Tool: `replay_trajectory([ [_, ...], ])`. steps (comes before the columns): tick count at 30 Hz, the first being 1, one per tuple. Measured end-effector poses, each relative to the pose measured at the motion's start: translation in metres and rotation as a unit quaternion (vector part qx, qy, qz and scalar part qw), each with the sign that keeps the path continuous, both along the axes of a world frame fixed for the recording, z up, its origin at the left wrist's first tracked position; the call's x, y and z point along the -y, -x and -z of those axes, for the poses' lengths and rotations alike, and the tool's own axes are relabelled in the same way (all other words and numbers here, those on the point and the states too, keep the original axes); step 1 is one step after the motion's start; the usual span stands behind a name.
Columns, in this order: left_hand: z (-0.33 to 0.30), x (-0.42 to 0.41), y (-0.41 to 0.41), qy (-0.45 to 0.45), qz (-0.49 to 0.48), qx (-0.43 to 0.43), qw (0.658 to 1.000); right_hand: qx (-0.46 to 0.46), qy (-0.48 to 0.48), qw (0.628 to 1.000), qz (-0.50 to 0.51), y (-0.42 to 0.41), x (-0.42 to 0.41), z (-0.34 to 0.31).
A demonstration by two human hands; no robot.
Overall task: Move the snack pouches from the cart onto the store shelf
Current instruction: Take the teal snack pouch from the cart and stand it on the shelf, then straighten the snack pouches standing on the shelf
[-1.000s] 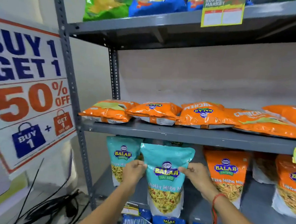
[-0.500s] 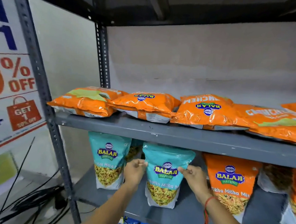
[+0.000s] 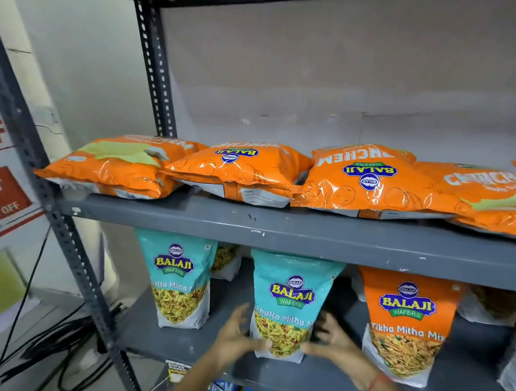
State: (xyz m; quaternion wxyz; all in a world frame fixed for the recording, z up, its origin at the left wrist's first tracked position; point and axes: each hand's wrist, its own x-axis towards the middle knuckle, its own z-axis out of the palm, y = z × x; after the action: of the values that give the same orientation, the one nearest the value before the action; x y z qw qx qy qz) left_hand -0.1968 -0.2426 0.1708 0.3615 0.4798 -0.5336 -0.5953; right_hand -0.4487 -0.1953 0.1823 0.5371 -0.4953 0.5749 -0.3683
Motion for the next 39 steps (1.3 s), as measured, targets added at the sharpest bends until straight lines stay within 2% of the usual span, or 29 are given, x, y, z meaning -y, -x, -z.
replay_trajectory([
  [3, 0.032, -0.005, 0.004, 0.011, -0.019, 0.034, 0.999, 0.013, -0.019, 0.999, -0.033, -0.008, -0.002, 0.028],
  [6, 0.043, -0.003, 0.009, 0.021, -0.054, 0.039, 0.998, 0.027, 0.001, 1.0, 0.0, -0.019, 0.004, 0.049],
  [9, 0.045, 0.003, 0.011, 0.024, -0.057, 0.049, 0.997, 0.029, 0.008, 0.999, 0.036, -0.019, 0.013, 0.061],
  [19, 0.033, 0.005, 0.021, 0.031, -0.062, 0.032, 0.997, 0.037, 0.02, 0.997, 0.061, -0.018, 0.021, 0.066],
  [21, 0.025, -0.005, 0.024, 0.038, -0.085, 0.023, 0.995, 0.048, 0.02, 0.996, 0.072, -0.016, 0.015, 0.064],
  [25, 0.0, -0.025, 0.032, 0.063, -0.196, 0.01, 0.978, 0.037, 0.045, 0.994, 0.098, -0.01, -0.008, 0.043],
  [27, -0.013, -0.037, 0.042, 0.079, -0.212, 0.014, 0.974, 0.03, 0.068, 0.991, 0.113, -0.004, -0.028, 0.026],
  [30, -0.037, -0.063, 0.07, 0.125, -0.14, 0.029, 0.982, 0.022, 0.105, 0.977, 0.186, 0.011, -0.072, 0.004],
  [32, -0.047, -0.065, 0.087, 0.142, -0.123, 0.022, 0.982, 0.017, 0.129, 0.972, 0.194, 0.016, -0.08, -0.006],
  [35, -0.053, -0.068, 0.118, 0.134, -0.086, 0.012, 0.987, 0.015, 0.154, 0.96, 0.234, 0.034, -0.097, -0.016],
  [39, -0.024, -0.089, 0.164, 0.101, -0.031, 0.034, 0.994, 0.015, 0.16, 0.936, 0.313, 0.081, -0.128, -0.007],
])
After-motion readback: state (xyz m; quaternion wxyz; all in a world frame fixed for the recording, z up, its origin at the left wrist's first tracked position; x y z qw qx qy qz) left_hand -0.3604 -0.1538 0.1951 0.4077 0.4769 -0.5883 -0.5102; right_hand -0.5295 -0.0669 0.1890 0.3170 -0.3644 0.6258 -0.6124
